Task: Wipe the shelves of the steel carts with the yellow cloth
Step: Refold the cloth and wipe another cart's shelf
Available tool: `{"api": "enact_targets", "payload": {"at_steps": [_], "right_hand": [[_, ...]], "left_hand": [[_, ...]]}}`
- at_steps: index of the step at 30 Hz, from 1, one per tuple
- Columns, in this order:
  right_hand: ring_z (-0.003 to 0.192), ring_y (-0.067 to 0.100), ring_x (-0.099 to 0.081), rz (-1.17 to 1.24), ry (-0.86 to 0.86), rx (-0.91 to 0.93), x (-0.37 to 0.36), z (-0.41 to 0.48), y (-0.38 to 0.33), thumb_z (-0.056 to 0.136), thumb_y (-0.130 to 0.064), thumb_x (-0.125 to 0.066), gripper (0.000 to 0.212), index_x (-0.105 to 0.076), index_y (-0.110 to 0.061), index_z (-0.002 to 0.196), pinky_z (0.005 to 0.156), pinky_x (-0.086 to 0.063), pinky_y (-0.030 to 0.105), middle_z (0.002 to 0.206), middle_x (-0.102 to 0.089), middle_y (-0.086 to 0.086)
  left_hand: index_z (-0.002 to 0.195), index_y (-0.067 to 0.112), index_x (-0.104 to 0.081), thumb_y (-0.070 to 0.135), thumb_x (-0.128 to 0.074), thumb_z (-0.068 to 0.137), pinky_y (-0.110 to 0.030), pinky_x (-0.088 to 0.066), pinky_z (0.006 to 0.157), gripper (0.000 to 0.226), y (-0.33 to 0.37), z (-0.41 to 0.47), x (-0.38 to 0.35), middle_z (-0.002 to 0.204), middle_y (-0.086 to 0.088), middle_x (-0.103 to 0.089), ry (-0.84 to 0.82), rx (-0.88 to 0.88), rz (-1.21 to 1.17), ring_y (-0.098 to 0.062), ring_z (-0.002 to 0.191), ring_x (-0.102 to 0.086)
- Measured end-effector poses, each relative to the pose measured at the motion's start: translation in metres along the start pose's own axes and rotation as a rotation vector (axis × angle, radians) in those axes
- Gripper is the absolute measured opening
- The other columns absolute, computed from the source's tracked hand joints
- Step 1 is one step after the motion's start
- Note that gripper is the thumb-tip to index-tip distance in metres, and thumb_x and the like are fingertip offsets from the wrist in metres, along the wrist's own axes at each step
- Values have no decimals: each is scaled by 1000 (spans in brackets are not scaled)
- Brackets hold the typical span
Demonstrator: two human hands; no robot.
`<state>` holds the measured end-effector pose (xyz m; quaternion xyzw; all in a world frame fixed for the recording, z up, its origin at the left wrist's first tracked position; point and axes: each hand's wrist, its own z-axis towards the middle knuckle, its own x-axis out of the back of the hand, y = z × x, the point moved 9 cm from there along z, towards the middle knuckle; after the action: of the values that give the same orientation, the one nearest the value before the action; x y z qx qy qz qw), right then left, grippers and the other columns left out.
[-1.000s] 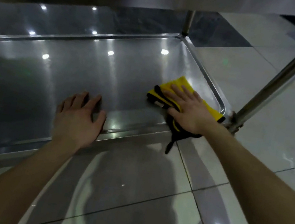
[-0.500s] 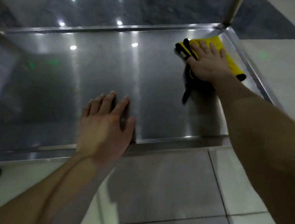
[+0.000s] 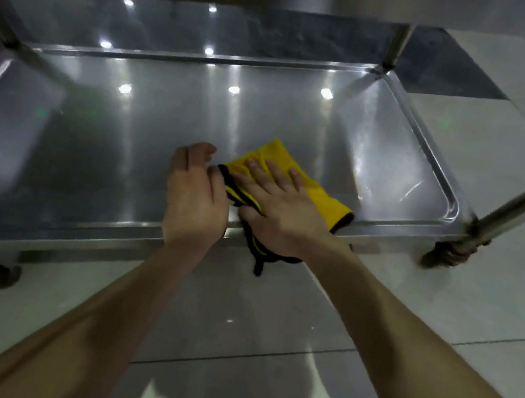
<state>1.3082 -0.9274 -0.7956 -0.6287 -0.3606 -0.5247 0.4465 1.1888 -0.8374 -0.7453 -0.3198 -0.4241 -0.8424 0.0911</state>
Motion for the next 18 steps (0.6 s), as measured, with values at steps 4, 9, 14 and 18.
{"api": "enact_targets", "payload": {"at_steps": [4, 9, 14, 18], "right_hand": [[167, 19, 0, -8, -3, 108, -9, 14, -59, 110, -51, -37, 69, -12, -36, 172, 132, 2, 51, 180, -6, -9], [166, 16, 3, -6, -15, 114, -7, 14, -50, 109, -61, -33, 65, -14, -46, 170, 133, 5, 49, 179, -3, -12], [165, 11, 8, 3, -49, 137, -9, 28, -35, 105, -67, -31, 67, -9, -54, 167, 133, 7, 47, 178, 3, -18], [165, 9, 6, -22, -60, 90, -2, 73, 4, 98, -74, -27, 72, -8, -57, 165, 133, 1, 47, 178, 1, -22]], "left_hand": [[120, 4, -67, 1, -56, 99, -40, -49, 102, 24, -18, 4, 24, 122, -15, -64, 6, 97, -133, -28, 113, -61], [126, 14, -71, 30, -57, 99, -51, -54, 99, 35, -91, 12, 82, 125, -17, -70, -157, -19, 305, -43, 114, -65], [153, 30, -57, 66, -38, 99, -55, -38, 121, 67, -178, 35, 124, 155, -14, -57, -331, 3, 665, -39, 143, -52], [162, 41, -42, 82, -20, 99, -58, -32, 127, 79, -209, 28, 123, 166, -9, -47, -426, 47, 671, -38, 150, -43]]}}
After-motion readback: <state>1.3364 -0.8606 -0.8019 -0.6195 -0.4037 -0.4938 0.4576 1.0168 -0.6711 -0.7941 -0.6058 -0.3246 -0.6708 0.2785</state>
